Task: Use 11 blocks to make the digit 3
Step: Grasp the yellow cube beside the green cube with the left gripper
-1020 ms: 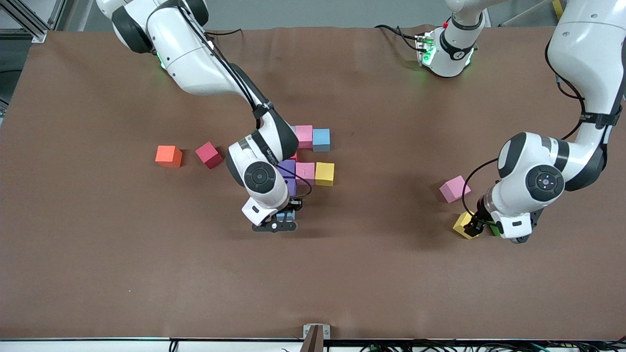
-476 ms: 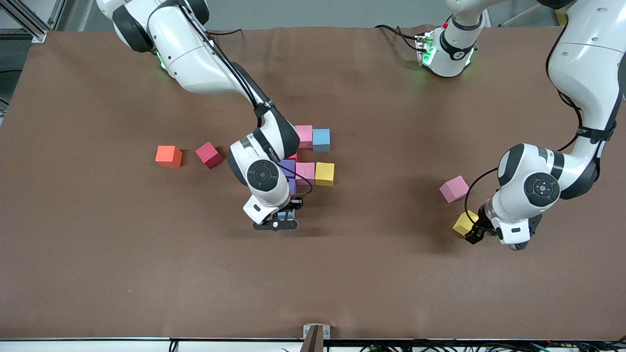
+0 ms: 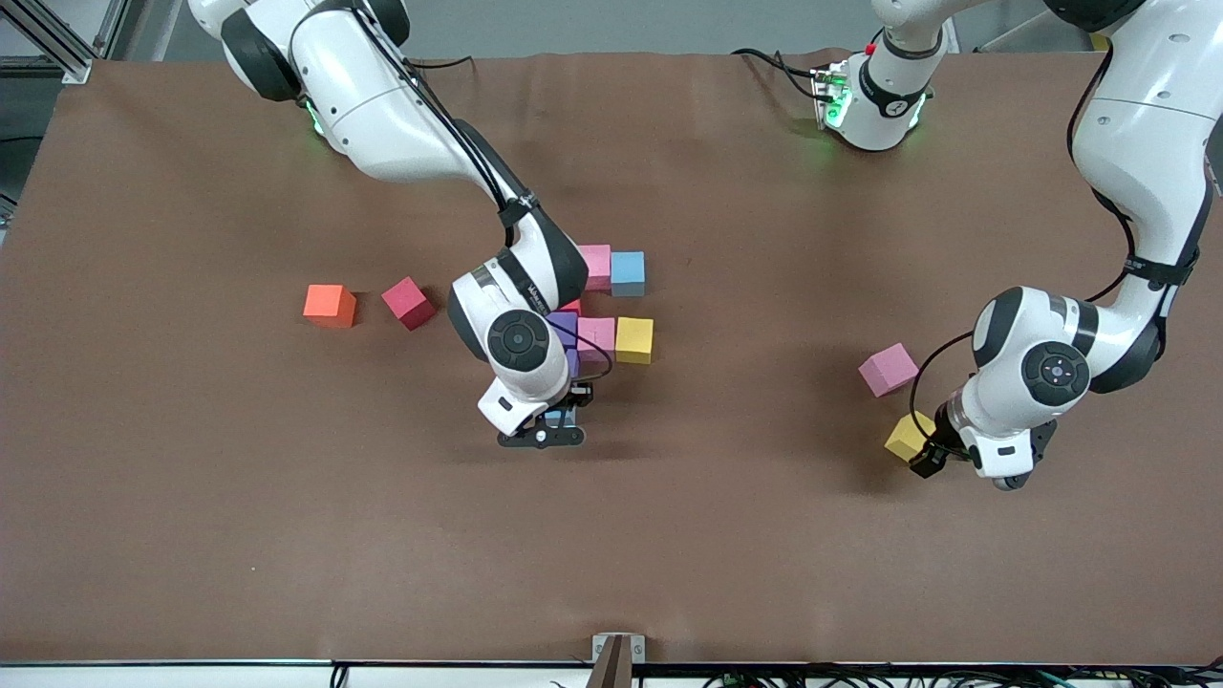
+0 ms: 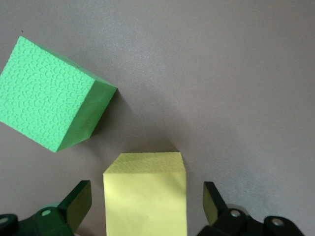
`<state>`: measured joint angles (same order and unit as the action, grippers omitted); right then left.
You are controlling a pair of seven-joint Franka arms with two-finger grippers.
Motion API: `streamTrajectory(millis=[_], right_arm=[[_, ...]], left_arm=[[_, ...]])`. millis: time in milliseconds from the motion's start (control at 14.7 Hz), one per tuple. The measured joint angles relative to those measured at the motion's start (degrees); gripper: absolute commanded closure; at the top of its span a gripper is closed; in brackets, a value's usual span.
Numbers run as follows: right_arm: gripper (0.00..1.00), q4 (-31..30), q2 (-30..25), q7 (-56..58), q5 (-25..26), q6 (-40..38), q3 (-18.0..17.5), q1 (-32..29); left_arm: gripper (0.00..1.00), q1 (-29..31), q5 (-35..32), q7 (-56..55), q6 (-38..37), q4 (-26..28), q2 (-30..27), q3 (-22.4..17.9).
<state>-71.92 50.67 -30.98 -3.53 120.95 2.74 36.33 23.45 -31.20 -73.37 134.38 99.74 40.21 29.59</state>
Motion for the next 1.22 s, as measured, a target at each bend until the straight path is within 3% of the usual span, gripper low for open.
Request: streamTrajectory(millis=[272, 340, 612, 748, 1224], right_arm=[[1.00, -0.1, -0.1, 0.0, 0.2, 0.0, 0.1, 0.3], [1.00, -0.1, -0.1, 0.0, 0.3, 0.0, 0.1, 0.4], [1.00, -0.3, -0.2, 0.0, 0.3, 0.0, 0.2, 0.7], [1.00, -0.5, -0.3, 0.0, 0.4, 0.0, 0.3, 0.9], [0.96, -0.8, -0.5, 0.0, 0.4, 0.0, 0.3, 1.1]], left_arm=[[0.00, 0.1, -0.4, 0.0, 0.7, 0.7, 0.3, 0.0], [0.06, 0.1, -0.4, 0.0, 0.7, 0.7, 0.3, 0.1], [0.51, 0.1, -0.4, 0.0, 1.5, 0.9, 0.5, 0.1], [0.62, 0.0, -0.4, 0.0, 1.6, 0.9, 0.5, 0.3], [0.64, -2.5, -0.4, -7.0, 1.6, 0.4, 0.5, 1.0]])
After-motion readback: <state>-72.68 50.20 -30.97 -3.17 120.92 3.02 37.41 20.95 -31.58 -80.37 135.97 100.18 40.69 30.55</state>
